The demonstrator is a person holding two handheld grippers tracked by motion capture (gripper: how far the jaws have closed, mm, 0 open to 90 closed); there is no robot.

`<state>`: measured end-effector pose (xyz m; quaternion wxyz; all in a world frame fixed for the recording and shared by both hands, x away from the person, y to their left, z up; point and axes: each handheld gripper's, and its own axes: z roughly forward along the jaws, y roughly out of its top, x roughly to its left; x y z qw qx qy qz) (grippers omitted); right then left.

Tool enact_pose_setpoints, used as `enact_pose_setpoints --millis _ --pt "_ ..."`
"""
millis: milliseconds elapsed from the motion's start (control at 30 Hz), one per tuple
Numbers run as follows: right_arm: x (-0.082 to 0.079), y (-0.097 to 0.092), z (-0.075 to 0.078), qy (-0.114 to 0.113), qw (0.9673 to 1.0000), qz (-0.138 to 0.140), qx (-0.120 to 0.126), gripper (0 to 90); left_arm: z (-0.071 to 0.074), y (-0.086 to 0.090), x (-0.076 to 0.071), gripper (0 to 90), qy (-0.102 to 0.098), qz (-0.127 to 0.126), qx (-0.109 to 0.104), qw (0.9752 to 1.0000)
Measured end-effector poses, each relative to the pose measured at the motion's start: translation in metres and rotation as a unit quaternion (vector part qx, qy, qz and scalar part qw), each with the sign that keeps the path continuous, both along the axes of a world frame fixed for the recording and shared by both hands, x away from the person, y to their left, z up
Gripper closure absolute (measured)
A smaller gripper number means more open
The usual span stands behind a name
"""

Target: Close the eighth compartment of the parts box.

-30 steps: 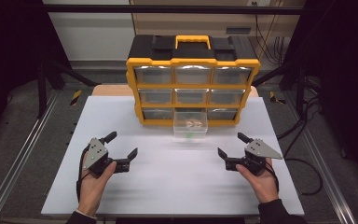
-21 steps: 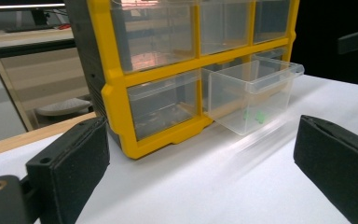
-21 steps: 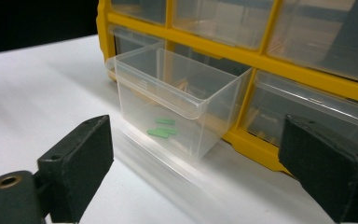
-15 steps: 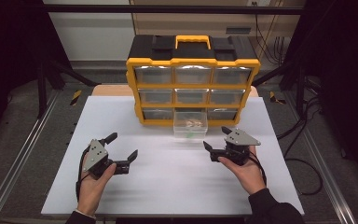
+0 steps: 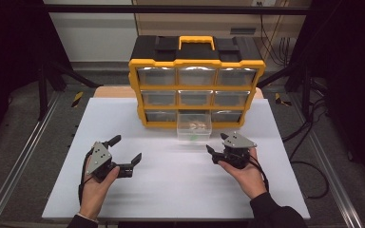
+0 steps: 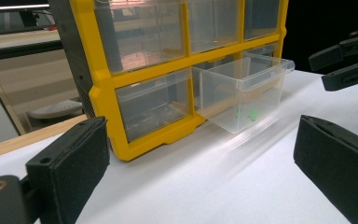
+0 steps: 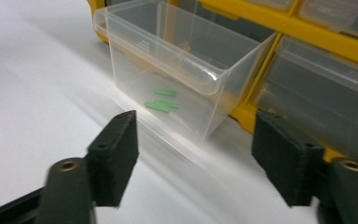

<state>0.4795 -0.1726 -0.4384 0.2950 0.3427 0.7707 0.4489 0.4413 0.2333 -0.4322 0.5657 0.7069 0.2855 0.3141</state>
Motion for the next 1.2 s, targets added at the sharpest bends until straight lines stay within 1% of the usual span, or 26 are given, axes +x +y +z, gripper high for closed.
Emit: enact_pose_setpoints --millis 67,100,133,200,267,367,433,533,600,667,700,800,867,900,933,1000,1067,1100,1133,1200 --pt "0.000 0.000 -0.003 0.005 0.9998 -0.013 -0.014 48.9 0.000 0.000 0.000 3.0 -0.002 0.000 0.001 1.0000" --pt "0.000 0.000 -0.006 0.006 0.9997 -0.017 -0.014 51.9 0.000 0.000 0.000 3.0 -0.002 0.001 0.001 1.0000" --pt "0.001 0.000 -0.008 0.010 0.9997 -0.020 -0.008 56.6 0.000 0.000 0.000 3.0 -0.002 0.001 0.001 1.0000" --pt "0.001 -0.001 -0.013 0.012 0.9996 -0.024 -0.010 64.1 0.000 0.000 0.000 3.0 -0.002 0.000 0.000 1.0000" --pt "0.001 -0.001 -0.014 0.014 0.9997 -0.019 -0.009 72.7 0.000 0.000 0.000 3.1 -0.001 0.000 -0.001 1.0000" --pt "0.001 0.002 -0.013 0.012 0.9999 -0.006 -0.009 80.6 0.000 -0.001 0.000 3.0 -0.002 -0.003 0.002 1.0000" --pt "0.002 0.004 -0.013 0.014 0.9999 -0.003 -0.008 84.3 0.000 -0.002 0.000 3.0 -0.003 -0.004 0.000 1.0000" --pt "0.004 0.007 -0.016 0.023 0.9997 0.006 -0.006 88.4 0.001 -0.002 -0.001 3.6 -0.008 -0.001 -0.002 1.0000" --pt "0.005 0.009 -0.017 0.021 0.9995 0.022 -0.002 90.0 0.002 -0.001 -0.001 4.1 -0.012 0.000 -0.008 0.9999" --pt "0.007 0.011 -0.016 0.023 0.9994 0.024 -0.003 90.0 0.002 -0.001 -0.001 3.9 -0.011 -0.001 -0.008 0.9999" --pt "0.008 0.012 -0.016 0.025 0.9994 0.026 -0.001 90.0 0.001 -0.001 0.000 3.8 -0.005 -0.003 -0.010 0.9999" --pt "0.012 0.014 -0.016 0.023 0.9993 0.028 -0.003 90.0 0.001 -0.002 0.000 3.4 -0.005 -0.006 -0.009 0.9999" --pt "0.016 0.018 -0.016 0.020 0.9994 0.030 -0.003 90.0 0.000 -0.004 0.001 3.1 -0.002 -0.011 -0.005 0.9999" --pt "0.017 0.019 -0.016 0.018 0.9994 0.030 -0.006 90.0 0.000 -0.005 0.001 2.9 -0.001 -0.011 -0.008 0.9999" --pt "0.018 0.020 -0.016 0.018 0.9994 0.030 -0.006 90.0 0.000 -0.004 0.001 2.8 0.000 -0.012 -0.004 0.9999" --pt "0.019 0.020 -0.015 0.013 0.9995 0.029 -0.010 90.0 -0.001 -0.005 0.001 2.8 0.001 -0.012 -0.007 0.9999" --pt "0.021 0.021 -0.016 0.014 0.9995 0.026 -0.011 90.0 -0.001 -0.006 0.001 2.8 0.004 -0.013 0.002 0.9999" --pt "0.021 0.020 -0.017 0.014 0.9995 0.026 -0.014 90.0 -0.001 -0.006 0.001 2.8 0.004 -0.014 0.002 0.9999" --pt "0.022 0.021 -0.018 0.014 0.9994 0.027 -0.015 90.0 -0.002 -0.008 0.001 2.8 0.004 -0.014 -0.003 0.9999" --pt "0.023 0.021 -0.019 0.014 0.9994 0.026 -0.018 90.0 -0.002 -0.008 0.002 2.8 0.004 -0.015 0.001 0.9999"
